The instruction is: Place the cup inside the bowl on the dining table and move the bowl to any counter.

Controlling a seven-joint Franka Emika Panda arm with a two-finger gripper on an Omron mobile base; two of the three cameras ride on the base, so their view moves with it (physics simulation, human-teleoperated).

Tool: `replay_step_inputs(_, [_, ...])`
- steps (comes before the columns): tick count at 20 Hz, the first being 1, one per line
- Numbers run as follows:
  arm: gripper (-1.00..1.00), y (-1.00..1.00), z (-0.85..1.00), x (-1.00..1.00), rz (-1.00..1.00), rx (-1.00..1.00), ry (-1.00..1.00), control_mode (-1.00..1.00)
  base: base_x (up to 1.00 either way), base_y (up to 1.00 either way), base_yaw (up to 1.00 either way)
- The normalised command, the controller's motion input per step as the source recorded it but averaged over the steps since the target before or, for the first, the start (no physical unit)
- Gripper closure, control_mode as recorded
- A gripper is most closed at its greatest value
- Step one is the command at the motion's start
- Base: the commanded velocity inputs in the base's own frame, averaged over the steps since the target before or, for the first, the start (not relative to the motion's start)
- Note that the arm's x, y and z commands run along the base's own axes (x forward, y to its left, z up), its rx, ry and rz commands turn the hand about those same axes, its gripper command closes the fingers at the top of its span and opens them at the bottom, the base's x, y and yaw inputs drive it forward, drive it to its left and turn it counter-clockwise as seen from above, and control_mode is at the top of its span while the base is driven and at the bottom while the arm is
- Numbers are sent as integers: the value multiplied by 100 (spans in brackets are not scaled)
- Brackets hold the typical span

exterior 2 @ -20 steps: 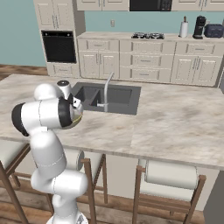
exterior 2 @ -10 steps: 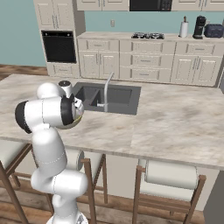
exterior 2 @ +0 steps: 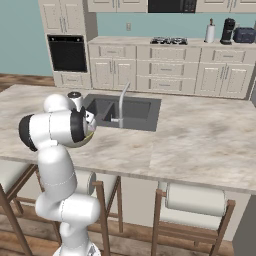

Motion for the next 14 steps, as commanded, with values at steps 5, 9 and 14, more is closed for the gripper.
replay_step_inputs(5, [100, 0, 0, 0, 0, 0, 0, -100, 0, 0, 0])
replay_step_inputs(9, [-100, 0, 0, 0, 0, 0, 0, -100, 0, 0, 0])
replay_step_inputs(14, [-100, 0, 0, 0, 0, 0, 0, -100, 0, 0, 0])
